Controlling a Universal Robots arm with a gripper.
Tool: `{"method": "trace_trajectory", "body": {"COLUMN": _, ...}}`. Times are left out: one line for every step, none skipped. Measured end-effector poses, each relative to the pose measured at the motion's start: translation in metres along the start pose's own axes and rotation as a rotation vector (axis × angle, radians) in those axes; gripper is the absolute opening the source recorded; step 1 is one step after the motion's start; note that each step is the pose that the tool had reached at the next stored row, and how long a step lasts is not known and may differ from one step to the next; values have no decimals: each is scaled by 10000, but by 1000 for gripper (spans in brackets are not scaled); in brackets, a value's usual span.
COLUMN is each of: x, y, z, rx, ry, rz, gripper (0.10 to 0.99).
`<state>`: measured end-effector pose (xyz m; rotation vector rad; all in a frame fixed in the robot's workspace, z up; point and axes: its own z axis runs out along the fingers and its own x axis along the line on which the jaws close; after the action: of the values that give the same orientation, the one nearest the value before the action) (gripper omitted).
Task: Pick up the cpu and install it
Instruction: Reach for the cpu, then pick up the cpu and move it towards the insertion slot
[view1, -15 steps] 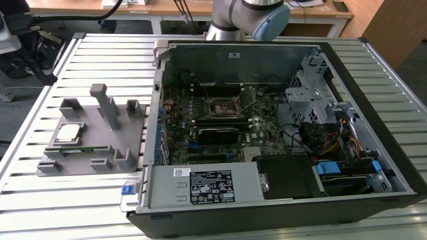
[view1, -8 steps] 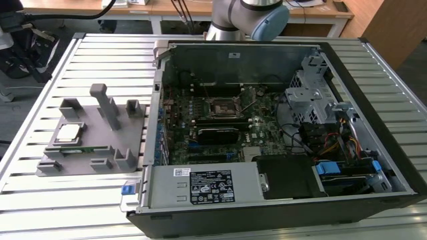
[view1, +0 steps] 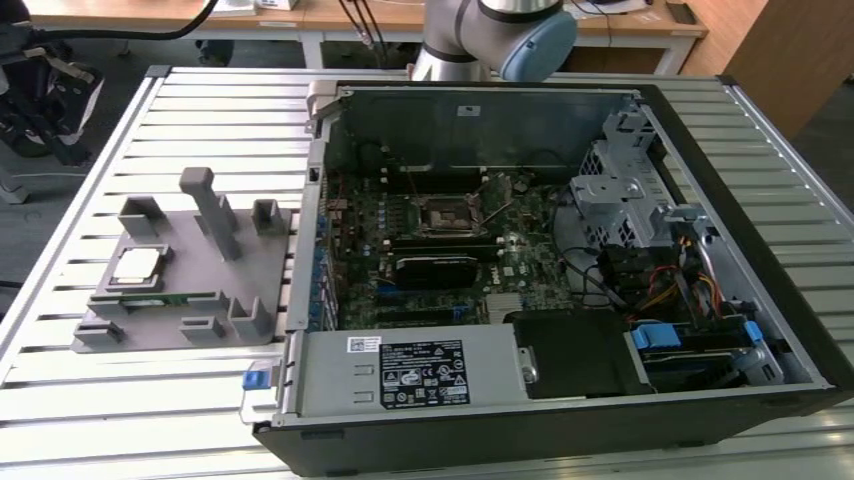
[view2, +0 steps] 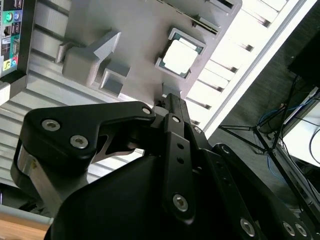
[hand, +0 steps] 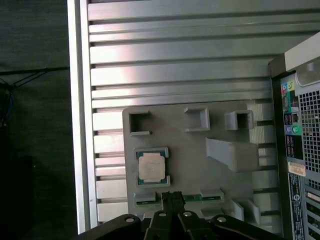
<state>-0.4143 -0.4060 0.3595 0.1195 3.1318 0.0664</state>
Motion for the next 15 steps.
{"method": "trace_trajectory", "body": {"x": 15, "y": 2, "z": 4, "rx": 0, "ry": 0, "rz": -1, "gripper": 106}}
{"method": "trace_trajectory", "body": {"x": 29, "y": 3, "z": 9, "rx": -1, "ry": -1, "rz": -1, "gripper": 106}}
{"method": "trace_trajectory", "body": {"x": 43, "y": 5, "z": 12, "rx": 0, "ry": 0, "rz": -1, "gripper": 106}}
{"method": "trace_trajectory", "body": {"x": 57, "y": 6, "z": 15, "rx": 0, "ry": 1, "rz": -1, "gripper": 106}}
{"method": "trace_trajectory", "body": {"x": 69, "y": 7, "z": 18, "rx": 0, "ry": 1, "rz": -1, "gripper": 106}}
{"method": "trace_trajectory", "body": {"x": 80, "y": 8, "z": 21, "rx": 0, "ry": 2, "rz": 0, "gripper": 106}}
{"method": "trace_trajectory", "body": {"x": 94, "y": 8, "z": 24, "rx": 0, "ry": 2, "rz": 0, "gripper": 106}}
{"method": "trace_trajectory", "body": {"x": 111, "y": 7, "z": 27, "rx": -1, "ry": 2, "rz": -1, "gripper": 106}}
{"method": "trace_trajectory", "body": {"x": 125, "y": 6, "z": 30, "rx": 0, "ry": 3, "rz": -1, "gripper": 106}}
{"method": "trace_trajectory", "body": {"x": 138, "y": 5, "z": 35, "rx": 1, "ry": 3, "rz": -1, "gripper": 106}}
{"method": "trace_trajectory", "body": {"x": 147, "y": 4, "z": 42, "rx": 0, "ry": 2, "rz": -1, "gripper": 106}}
{"method": "trace_trajectory", "body": {"x": 151, "y": 3, "z": 52, "rx": -1, "ry": 0, "rz": -1, "gripper": 106}}
{"method": "trace_trajectory", "body": {"x": 152, "y": 2, "z": 62, "rx": 0, "ry": 1, "rz": -2, "gripper": 106}}
{"method": "trace_trajectory", "body": {"x": 153, "y": 1, "z": 71, "rx": 4, "ry": 2, "rz": -3, "gripper": 106}}
{"method": "trace_trajectory", "body": {"x": 153, "y": 1, "z": 82, "rx": 6, "ry": 1, "rz": -1, "gripper": 106}}
